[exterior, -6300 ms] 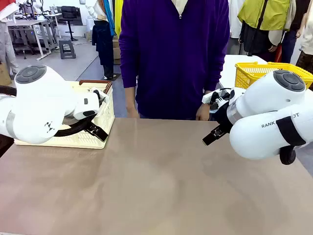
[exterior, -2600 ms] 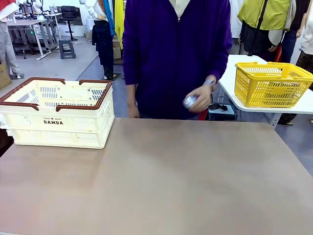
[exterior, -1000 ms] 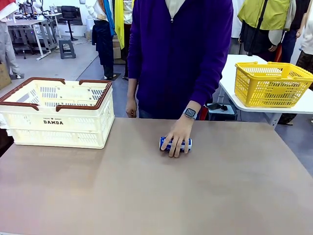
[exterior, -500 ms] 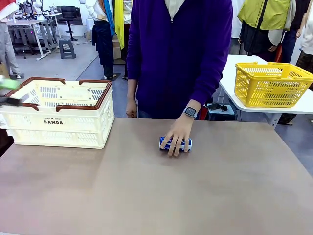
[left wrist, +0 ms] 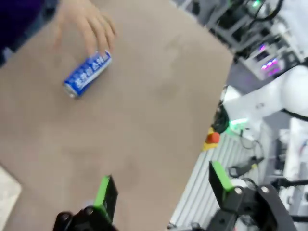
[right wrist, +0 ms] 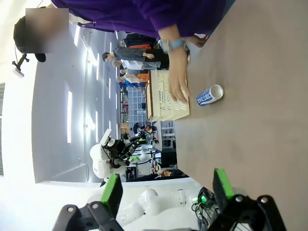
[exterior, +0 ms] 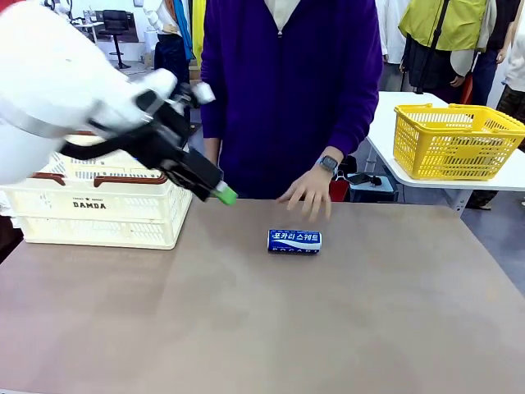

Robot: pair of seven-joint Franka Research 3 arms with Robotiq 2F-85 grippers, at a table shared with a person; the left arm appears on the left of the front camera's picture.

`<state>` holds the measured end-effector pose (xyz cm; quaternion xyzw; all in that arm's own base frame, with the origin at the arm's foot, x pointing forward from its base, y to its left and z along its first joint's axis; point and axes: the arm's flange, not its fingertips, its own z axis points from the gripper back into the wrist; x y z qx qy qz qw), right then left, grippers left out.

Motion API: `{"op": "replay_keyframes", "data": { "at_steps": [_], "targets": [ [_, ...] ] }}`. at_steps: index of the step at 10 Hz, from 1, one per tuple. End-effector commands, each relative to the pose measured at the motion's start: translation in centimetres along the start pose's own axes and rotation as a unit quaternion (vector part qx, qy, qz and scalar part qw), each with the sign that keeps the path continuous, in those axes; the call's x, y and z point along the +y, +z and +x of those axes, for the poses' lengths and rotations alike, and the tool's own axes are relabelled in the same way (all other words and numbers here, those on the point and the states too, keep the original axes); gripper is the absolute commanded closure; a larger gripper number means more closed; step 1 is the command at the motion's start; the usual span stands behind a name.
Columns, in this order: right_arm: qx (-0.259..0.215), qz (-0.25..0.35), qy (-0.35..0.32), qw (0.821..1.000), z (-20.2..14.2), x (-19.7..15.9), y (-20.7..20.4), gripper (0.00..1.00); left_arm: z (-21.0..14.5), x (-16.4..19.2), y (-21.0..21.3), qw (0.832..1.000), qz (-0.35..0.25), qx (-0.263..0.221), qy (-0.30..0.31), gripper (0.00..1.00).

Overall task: Place the drinks into the Shopping basket.
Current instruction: Pick up one drink and place it into the Shopping basket.

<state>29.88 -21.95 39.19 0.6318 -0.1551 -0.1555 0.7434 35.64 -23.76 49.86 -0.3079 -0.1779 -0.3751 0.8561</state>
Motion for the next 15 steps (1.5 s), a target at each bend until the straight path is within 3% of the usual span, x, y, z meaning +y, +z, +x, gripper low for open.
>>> {"op": "replay_keyframes", "data": {
  "at_steps": [1, 3, 4, 6, 8, 10, 11, 12, 13, 15],
  "targets": [
    [0.005, 0.001, 0.0, 1.0, -0.1, 0.3, 0.2, 0.0, -1.5, 6.4, 8.2, 0.996, -0.016, -0.054, 0.069, 0.0],
    [0.005, 0.001, 0.0, 1.0, -0.1, 0.3, 0.2, 0.0, -12.1, 12.6, 23.5, 0.974, -0.002, -0.159, 0.163, 0.0],
    [0.005, 0.001, 0.0, 1.0, -0.1, 0.3, 0.2, 0.0, -15.1, 13.9, 26.3, 0.956, 0.029, -0.204, 0.208, 0.0],
    [0.005, 0.001, 0.0, 1.0, -0.1, 0.3, 0.2, 0.0, -14.8, 15.5, 25.9, 0.956, 0.005, -0.201, 0.214, 0.0],
    [0.005, 0.001, 0.0, 1.0, -0.1, 0.3, 0.2, 0.0, -7.8, 13.9, 20.9, 0.97, 0.032, -0.17, 0.169, 0.0],
    [0.005, 0.001, 0.0, 1.0, -0.1, 0.3, 0.2, 0.0, 0.0, 8.8, 13.1, 0.994, 0.036, -0.095, 0.03, 0.0],
    [0.005, 0.001, 0.0, 1.0, -0.1, 0.3, 0.2, 0.0, 3.0, 4.9, 8.0, 0.993, 0.079, -0.079, -0.036, 0.0],
    [0.005, 0.001, 0.0, 1.0, -0.1, 0.3, 0.2, 0.0, 4.9, 1.9, 3.8, 0.978, 0.125, -0.096, -0.136, 0.0],
    [0.005, 0.001, 0.0, 1.0, -0.1, 0.3, 0.2, 0.0, 5.6, -0.3, 0.2, 0.963, 0.089, -0.079, -0.242, 0.0],
    [0.005, 0.001, 0.0, 1.0, -0.1, 0.3, 0.2, 0.0, 3.9, -3.5, -6.6, 0.908, 0.064, -0.045, -0.411, 0.0]
  ]
}}
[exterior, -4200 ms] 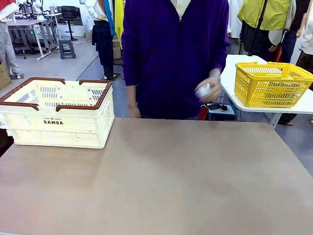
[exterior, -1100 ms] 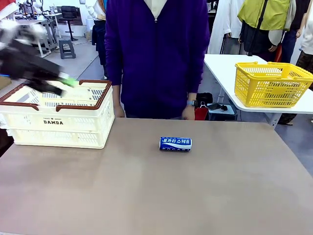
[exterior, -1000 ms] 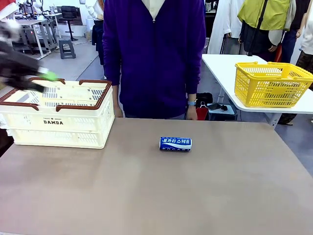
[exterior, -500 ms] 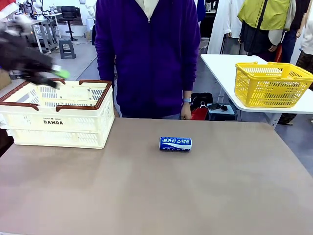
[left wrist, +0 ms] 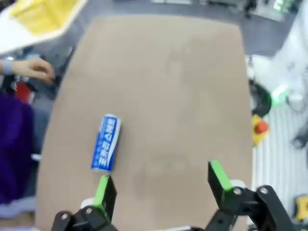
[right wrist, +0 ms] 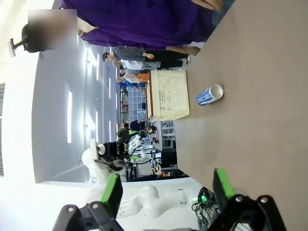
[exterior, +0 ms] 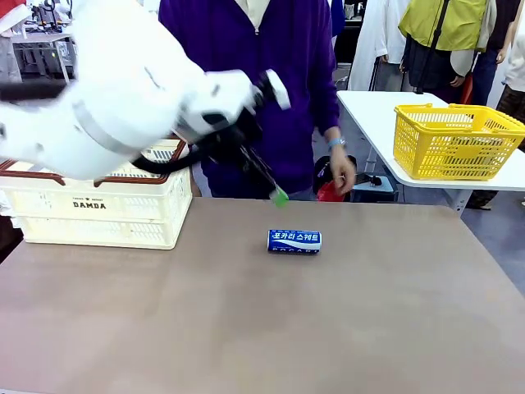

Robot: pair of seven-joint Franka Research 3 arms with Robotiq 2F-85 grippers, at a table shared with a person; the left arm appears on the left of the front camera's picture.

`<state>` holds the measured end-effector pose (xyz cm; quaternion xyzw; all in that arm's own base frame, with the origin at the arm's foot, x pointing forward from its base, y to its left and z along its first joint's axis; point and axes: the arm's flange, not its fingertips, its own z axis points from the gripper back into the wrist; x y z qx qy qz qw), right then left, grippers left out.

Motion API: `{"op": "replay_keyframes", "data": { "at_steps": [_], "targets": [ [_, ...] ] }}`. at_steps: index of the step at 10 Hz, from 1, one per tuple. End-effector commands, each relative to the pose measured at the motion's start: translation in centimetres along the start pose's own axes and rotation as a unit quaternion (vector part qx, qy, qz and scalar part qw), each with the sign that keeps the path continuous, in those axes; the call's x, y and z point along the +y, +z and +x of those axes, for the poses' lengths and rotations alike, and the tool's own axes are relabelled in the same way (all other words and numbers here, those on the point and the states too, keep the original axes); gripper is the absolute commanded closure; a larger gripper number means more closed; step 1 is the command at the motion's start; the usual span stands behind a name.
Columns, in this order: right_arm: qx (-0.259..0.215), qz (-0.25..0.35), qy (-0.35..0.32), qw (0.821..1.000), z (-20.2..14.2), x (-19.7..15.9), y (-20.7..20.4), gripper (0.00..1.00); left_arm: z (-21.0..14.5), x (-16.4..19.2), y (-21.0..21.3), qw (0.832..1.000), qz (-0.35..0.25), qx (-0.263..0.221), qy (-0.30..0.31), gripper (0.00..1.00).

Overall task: Place the drinks into the Shopping basket.
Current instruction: Pick up one drink and place it into the Shopping basket.

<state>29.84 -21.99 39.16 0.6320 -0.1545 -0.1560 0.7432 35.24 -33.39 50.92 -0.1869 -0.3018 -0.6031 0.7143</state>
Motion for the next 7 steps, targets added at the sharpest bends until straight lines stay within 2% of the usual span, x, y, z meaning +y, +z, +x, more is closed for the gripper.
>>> {"op": "replay_keyframes", "data": {
  "at_steps": [1, 2, 3, 6, 7],
  "targets": [
    [0.004, 0.001, 0.001, 1.0, -0.1, 0.4, 0.2, 0.0, -2.9, -0.9, -3.1, 0.988, -0.018, -0.028, -0.148, 0.0],
    [0.004, 0.001, 0.001, 1.0, -0.1, 0.4, 0.2, 0.0, -3.6, -2.1, -4.2, 0.986, -0.021, -0.021, -0.166, 0.0],
    [0.004, 0.001, 0.001, 1.0, -0.1, 0.4, 0.2, 0.0, -0.4, -1.4, -2.5, 0.996, -0.014, 0.008, -0.083, 0.0],
    [0.004, 0.001, 0.001, 1.0, -0.1, 0.4, 0.2, 0.0, -0.4, -1.4, -2.5, 0.996, -0.014, 0.008, -0.083, 0.0],
    [0.004, 0.001, 0.001, 1.0, -0.1, 0.4, 0.2, 0.0, -0.9, -1.6, -3.4, 0.995, -0.013, 0.007, -0.103, 0.0]
  ]
}}
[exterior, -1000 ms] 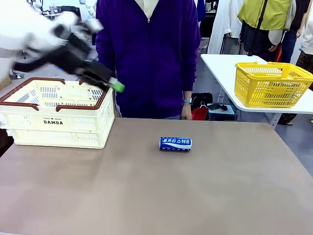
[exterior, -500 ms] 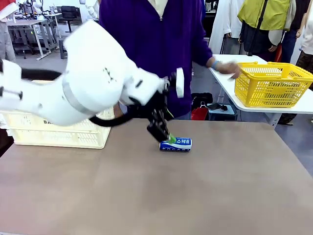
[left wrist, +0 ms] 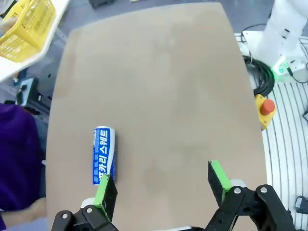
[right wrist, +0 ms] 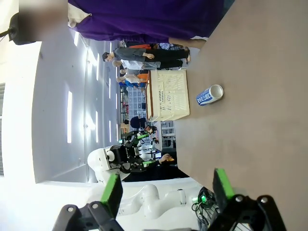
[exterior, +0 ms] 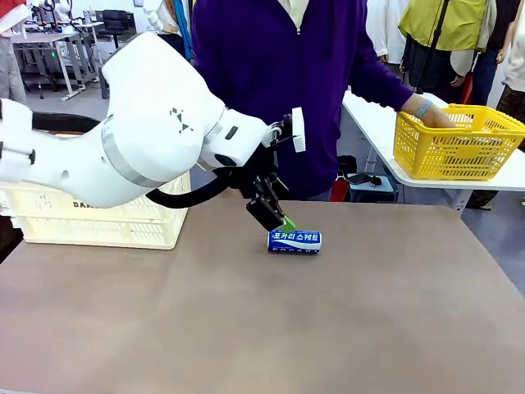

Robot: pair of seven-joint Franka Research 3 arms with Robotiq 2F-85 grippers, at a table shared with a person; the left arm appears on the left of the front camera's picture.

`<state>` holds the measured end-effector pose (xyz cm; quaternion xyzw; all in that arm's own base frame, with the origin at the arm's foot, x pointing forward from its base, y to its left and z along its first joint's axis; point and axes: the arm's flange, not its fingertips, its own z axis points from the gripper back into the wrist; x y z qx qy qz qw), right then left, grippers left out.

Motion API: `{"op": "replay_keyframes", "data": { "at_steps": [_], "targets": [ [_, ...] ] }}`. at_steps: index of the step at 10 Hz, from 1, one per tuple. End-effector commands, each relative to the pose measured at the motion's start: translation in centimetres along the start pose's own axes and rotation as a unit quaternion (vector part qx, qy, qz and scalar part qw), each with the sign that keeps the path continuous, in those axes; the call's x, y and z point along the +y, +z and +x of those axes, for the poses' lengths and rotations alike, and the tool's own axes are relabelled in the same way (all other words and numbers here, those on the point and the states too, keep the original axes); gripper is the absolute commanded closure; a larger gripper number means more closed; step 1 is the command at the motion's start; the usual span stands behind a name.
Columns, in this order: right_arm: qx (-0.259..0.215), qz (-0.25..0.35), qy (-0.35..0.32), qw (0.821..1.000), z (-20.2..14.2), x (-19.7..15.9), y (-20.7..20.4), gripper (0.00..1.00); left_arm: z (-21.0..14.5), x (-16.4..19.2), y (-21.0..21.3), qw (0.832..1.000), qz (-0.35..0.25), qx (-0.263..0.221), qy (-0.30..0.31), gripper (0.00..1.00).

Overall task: Place the drinks into the Shopping basket.
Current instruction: Pick up one drink and place it into the Shopping basket.

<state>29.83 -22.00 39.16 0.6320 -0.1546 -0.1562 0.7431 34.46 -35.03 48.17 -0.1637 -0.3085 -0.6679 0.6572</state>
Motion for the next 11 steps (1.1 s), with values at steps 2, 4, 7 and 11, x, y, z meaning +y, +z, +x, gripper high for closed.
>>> {"op": "replay_keyframes", "data": {
  "at_steps": [2, 4, 7, 11],
  "targets": [
    [0.005, 0.001, 0.001, 1.0, -0.1, 0.4, 0.2, 0.0, 3.7, 6.9, -4.0, 0.993, -0.065, 0.095, -0.034, 0.0],
    [0.005, 0.001, 0.001, 1.0, -0.1, 0.4, 0.2, 0.0, 5.1, 10.3, -9.1, 0.984, -0.074, 0.162, -0.025, 0.0],
    [0.005, 0.001, 0.001, 1.0, -0.1, 0.4, 0.2, 0.0, 3.6, 11.3, -15.1, 0.977, -0.05, 0.206, 0.005, 0.0],
    [0.005, 0.001, 0.001, 1.0, -0.1, 0.4, 0.2, 0.0, 0.5, 12.2, -21.1, 0.966, -0.037, 0.251, -0.048, 0.0]
  ]
}}
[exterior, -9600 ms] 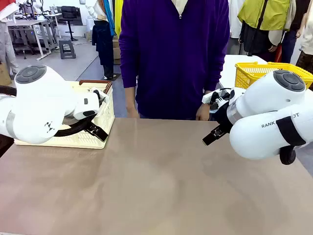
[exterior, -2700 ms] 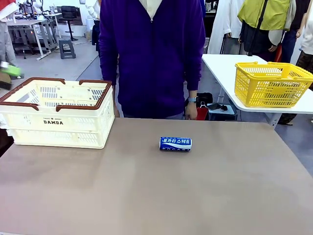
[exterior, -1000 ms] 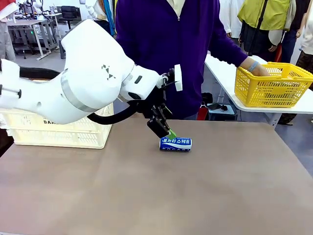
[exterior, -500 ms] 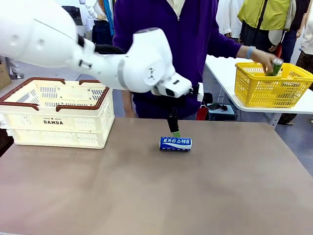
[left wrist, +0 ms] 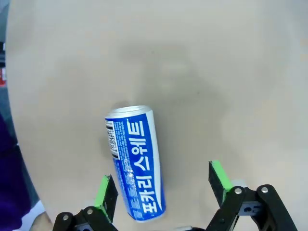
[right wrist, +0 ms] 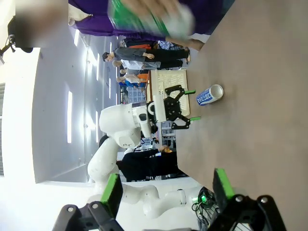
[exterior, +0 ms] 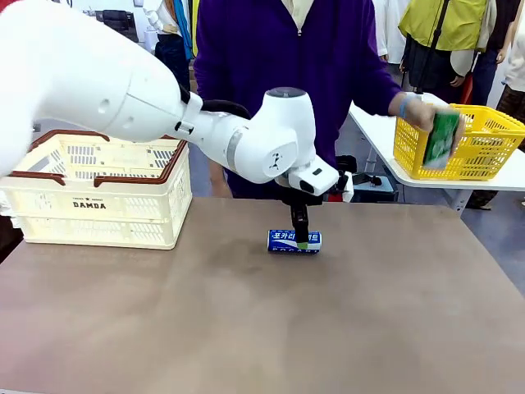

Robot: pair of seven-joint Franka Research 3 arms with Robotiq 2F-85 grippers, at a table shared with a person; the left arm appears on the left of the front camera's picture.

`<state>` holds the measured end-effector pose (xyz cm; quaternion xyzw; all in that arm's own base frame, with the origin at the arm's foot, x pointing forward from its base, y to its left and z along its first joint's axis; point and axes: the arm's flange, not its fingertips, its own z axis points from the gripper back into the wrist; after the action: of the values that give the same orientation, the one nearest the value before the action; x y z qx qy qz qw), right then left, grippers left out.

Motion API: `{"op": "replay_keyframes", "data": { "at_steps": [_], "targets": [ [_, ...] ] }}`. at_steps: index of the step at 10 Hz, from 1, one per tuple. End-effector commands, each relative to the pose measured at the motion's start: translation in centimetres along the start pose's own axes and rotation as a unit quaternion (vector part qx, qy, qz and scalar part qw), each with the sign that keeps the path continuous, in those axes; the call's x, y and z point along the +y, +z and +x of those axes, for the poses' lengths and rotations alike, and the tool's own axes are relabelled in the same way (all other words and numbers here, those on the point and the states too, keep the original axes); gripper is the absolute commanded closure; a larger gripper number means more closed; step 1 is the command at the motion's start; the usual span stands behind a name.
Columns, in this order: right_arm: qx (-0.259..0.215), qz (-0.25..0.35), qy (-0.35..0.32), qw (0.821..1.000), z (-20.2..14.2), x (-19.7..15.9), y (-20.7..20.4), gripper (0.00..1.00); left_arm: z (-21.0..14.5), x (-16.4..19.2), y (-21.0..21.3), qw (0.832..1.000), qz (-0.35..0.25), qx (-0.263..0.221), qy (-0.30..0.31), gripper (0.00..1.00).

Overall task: Place the drinks into the Shopping basket.
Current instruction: Pick up one drink and place it into the Shopping basket.

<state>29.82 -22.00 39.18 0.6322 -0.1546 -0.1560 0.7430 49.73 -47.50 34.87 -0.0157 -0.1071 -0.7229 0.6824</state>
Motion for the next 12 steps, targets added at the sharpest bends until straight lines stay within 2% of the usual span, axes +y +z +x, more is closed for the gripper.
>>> {"op": "replay_keyframes", "data": {
  "at_steps": [1, 5, 9, 10, 11, 12],
  "targets": [
    [0.005, 0.001, 0.001, 1.0, -0.1, 0.4, 0.2, 0.0, -0.1, 1.6, -1.5, 0.999, 0.03, 0.016, -0.014, 0.0],
    [0.005, 0.001, 0.001, 1.0, -0.1, 0.4, 0.2, 0.0, -1.5, 2.9, -4.6, 0.999, 0.048, 0.015, -0.002, 0.0],
    [0.005, 0.001, 0.001, 1.0, -0.1, 0.4, 0.2, 0.0, -2.6, 3.3, -6.7, 1.0, -0.008, 0.02, -0.002, 0.0],
    [0.005, 0.001, 0.001, 1.0, -0.1, 0.4, 0.2, 0.0, -2.6, 3.1, -6.9, 1.0, -0.008, 0.02, 0.006, 0.59],
    [0.005, 0.001, 0.001, 1.0, -0.1, 0.4, 0.2, 0.0, -2.6, 3.1, -6.9, 1.0, -0.005, 0.015, 0.003, 1.0],
    [0.005, 0.001, 0.001, 1.0, -0.1, 0.4, 0.2, 0.0, -2.7, 3.1, -6.9, 1.0, -0.004, 0.013, 0.005, 1.0]
  ]
}}
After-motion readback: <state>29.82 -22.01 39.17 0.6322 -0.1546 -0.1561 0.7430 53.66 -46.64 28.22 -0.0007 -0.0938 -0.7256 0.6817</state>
